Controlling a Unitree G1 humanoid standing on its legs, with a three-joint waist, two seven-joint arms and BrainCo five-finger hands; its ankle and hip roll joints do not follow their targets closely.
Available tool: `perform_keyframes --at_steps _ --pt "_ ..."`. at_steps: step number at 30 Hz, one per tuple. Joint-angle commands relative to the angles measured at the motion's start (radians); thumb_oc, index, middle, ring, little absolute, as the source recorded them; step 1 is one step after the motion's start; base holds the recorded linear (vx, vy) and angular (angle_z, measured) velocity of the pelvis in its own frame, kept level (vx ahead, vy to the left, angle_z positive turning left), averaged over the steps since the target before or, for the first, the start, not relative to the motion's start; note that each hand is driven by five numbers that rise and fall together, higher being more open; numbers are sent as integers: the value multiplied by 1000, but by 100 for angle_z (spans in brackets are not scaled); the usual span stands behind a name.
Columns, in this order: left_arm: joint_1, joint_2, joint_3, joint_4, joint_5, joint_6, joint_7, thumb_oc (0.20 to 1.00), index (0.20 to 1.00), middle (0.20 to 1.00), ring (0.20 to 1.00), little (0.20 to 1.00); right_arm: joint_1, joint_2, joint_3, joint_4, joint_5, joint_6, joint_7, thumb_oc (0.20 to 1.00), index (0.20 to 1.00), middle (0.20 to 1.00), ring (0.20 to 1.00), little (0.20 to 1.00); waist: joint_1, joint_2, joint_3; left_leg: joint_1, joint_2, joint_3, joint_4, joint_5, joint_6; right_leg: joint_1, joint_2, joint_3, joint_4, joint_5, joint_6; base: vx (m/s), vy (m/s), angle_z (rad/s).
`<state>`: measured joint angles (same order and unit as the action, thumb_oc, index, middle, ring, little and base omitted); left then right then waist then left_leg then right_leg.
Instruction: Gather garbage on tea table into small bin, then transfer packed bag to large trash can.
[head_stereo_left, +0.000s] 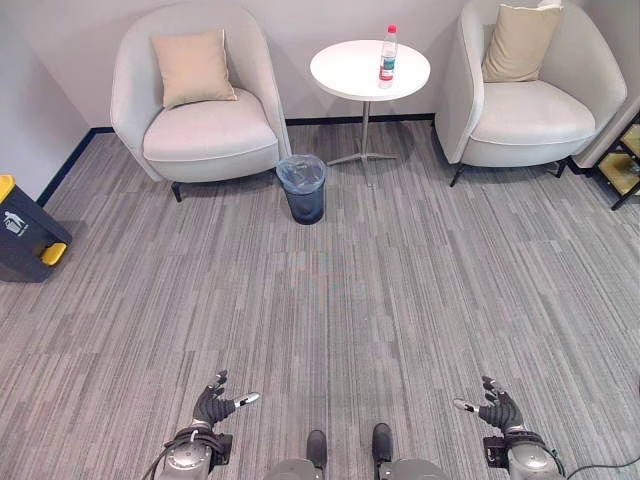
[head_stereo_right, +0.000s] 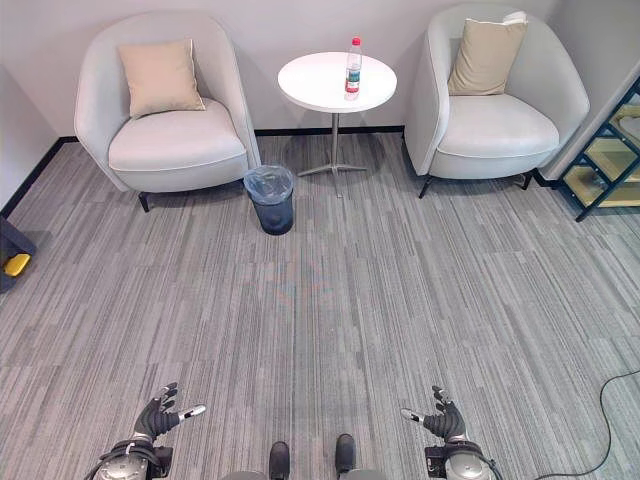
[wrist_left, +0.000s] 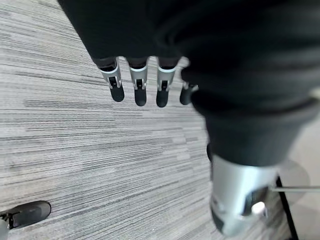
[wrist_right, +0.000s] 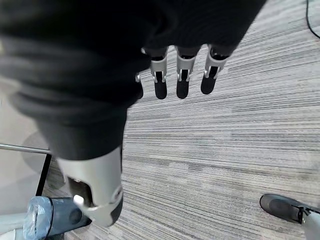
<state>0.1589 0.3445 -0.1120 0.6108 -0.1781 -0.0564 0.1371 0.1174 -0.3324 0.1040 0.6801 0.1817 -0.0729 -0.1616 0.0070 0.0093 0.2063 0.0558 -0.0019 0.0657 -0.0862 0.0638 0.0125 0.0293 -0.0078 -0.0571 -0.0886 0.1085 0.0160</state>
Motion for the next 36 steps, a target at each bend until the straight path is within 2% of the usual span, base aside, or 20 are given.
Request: perform_keyframes --at_steps 1,10,13,15,18,20,22,23,25,26,31,32,33,34,36 --pt "-49 2 32 39 -36 -32 26 1000 1000 1000 1000 1000 -52 -2 -20 1 32 -17 -21 1000 1000 1000 1000 1000 2 -17 -8 10 -14 -12 28 -114 -17 56 -66 -14 66 -168 91 24 31 0" --pt "-68 8 22 11 -66 -37 42 1000 1000 1000 1000 1000 -86 3 -14 -4 50 -11 -39 1000 1000 1000 1000 1000 13 -22 9 -59 -31 -8 122 -155 6 1 -87 0 135 -173 107 17 53 -2" --pt "-74 13 27 -1 -72 -40 51 1000 1000 1000 1000 1000 -99 2 -14 -16 50 -9 -46 1000 1000 1000 1000 1000 20 -26 21 -83 -42 -6 155 -177 22 -48 -97 8 211 -177 123 54 110 -11" --pt "-77 15 29 -7 -71 -38 55 1000 1000 1000 1000 1000 -105 -1 -10 -23 43 -6 -48 1000 1000 1000 1000 1000 19 -22 34 -81 -43 -7 166 -192 36 -98 -107 8 314 -166 141 56 85 -23" --pt "-81 15 28 -9 -72 -38 58 1000 1000 1000 1000 1000 -107 -2 -6 -30 40 -4 -48 1000 1000 1000 1000 1000 19 -19 42 -78 -47 -7 171 -199 42 -120 -112 8 360 -164 148 80 53 -13" --pt "-94 14 22 -1 -70 -39 58 1000 1000 1000 1000 1000 -113 -4 4 -30 37 -6 -48 1000 1000 1000 1000 1000 9 -11 54 -44 -47 -13 161 -217 46 -182 -102 6 430 -148 147 195 50 -7" --pt "-101 12 17 2 -68 -40 58 1000 1000 1000 1000 1000 -122 -8 6 -32 36 -8 -49 1000 1000 1000 1000 1000 0 -5 63 -2 -49 -19 146 -236 45 -222 -99 -21 407 -147 133 293 -28 -10" --pt "-107 12 6 1 -70 -39 55 1000 1000 1000 1000 1000 -126 -13 14 -49 33 -11 -51 1000 1000 1000 1000 1000 -15 -10 72 41 -51 -26 131 -256 38 -282 -96 -63 342 -121 125 389 -107 -1" --pt "-108 10 1 4 -70 -38 52 1000 1000 1000 1000 1000 -119 -14 16 -58 32 -9 -51 1000 1000 1000 1000 1000 -24 -10 76 61 -49 -37 129 -267 32 -279 -93 -81 298 -116 128 327 -116 -2" --pt "-115 5 -1 10 -62 -40 55 1000 1000 1000 1000 1000 -110 -19 17 -67 24 -12 -54 1000 1000 1000 1000 1000 -35 -14 81 97 -52 -49 130 -289 23 -316 -93 -113 235 -86 129 262 -99 11" --pt "-115 -4 -16 12 -39 -40 47 1000 1000 1000 1000 1000 -74 -24 13 -84 14 -14 -50 1000 1000 1000 1000 1000 -58 -5 71 162 -39 -84 134 -318 -3 -328 -90 -133 216 -77 116 358 -170 26" --pt "-108 -6 -20 6 -36 -40 44 1000 1000 1000 1000 1000 -67 -25 11 -84 16 -18 -48 1000 1000 1000 1000 1000 -61 3 62 165 -24 -92 155 -303 -16 -320 -81 -128 232 -83 98 419 -263 57" --pt "-107 -11 -23 9 -37 -41 44 1000 1000 1000 1000 1000 -69 -26 8 -80 21 -27 -48 1000 1000 1000 1000 1000 -62 16 55 156 -3 -90 202 -266 -43 -309 -64 -128 248 -92 80 460 -348 77" --pt "-115 -18 -41 4 -48 -35 37 1000 1000 1000 1000 1000 -75 -26 4 -75 35 -32 -52 1000 1000 1000 1000 1000 -70 25 55 94 41 -60 331 -175 -92 -275 -56 -140 245 -114 54 416 -347 69" --pt "-120 -20 -54 -14 -54 -36 29 1000 1000 1000 1000 1000 -76 -35 7 -88 50 -43 -53 1000 1000 1000 1000 1000 -69 26 63 33 74 -53 478 -81 -108 -231 -32 -134 239 -147 16 287 -267 32"
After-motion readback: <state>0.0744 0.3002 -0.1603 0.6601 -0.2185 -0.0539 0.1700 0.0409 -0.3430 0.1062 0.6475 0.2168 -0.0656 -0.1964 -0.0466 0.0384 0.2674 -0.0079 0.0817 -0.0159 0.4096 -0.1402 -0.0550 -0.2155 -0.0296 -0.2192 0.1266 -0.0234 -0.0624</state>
